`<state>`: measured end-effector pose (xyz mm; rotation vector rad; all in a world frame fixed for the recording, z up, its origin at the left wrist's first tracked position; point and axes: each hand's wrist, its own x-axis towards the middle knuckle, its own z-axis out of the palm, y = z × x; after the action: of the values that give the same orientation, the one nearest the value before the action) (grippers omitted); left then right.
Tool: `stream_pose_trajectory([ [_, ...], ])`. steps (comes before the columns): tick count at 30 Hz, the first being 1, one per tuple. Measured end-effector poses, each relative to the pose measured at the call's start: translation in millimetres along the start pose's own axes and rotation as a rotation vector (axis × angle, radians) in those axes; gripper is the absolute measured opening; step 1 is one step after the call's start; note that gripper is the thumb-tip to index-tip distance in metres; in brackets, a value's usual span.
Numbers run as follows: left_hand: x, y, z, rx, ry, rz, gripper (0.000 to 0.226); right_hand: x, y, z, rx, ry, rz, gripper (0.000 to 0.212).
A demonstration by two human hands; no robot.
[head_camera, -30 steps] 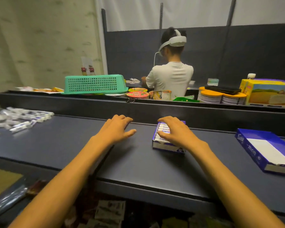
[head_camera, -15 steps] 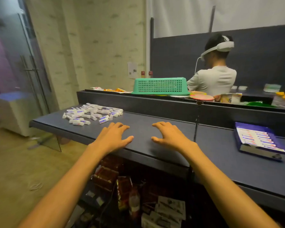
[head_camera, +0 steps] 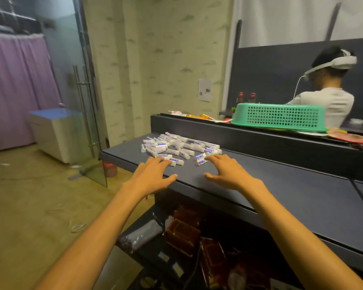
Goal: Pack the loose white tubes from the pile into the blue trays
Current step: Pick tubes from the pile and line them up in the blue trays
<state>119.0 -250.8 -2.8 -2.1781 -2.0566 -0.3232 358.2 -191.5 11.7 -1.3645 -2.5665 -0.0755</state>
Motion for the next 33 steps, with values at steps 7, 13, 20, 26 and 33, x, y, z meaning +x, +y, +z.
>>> stream_pose_trajectory([
  [7,72.0,-64.2,20.6,-0.029,0.018,0.057,0.062,79.6,3.9,26.8,0.033,0.023,0.059,0.060],
  [13,142.3,-95.3,30.3,-0.086,-0.020,0.089,0.064,132.0,18.7,32.0,0.061,0.045,0.165,0.059],
  [20,198.6,-113.0,46.3,-0.270,-0.078,0.187,0.059,164.9,19.3,39.4,0.059,0.013,0.255,0.053],
  [26,233.9,-121.6,62.2,-0.279,-0.166,0.393,0.030,178.0,7.9,50.0,0.086,0.041,0.381,0.052],
  [33,252.8,-131.3,75.1,-0.333,-0.081,0.582,0.020,175.2,-11.6,61.1,0.081,0.081,0.547,0.051],
])
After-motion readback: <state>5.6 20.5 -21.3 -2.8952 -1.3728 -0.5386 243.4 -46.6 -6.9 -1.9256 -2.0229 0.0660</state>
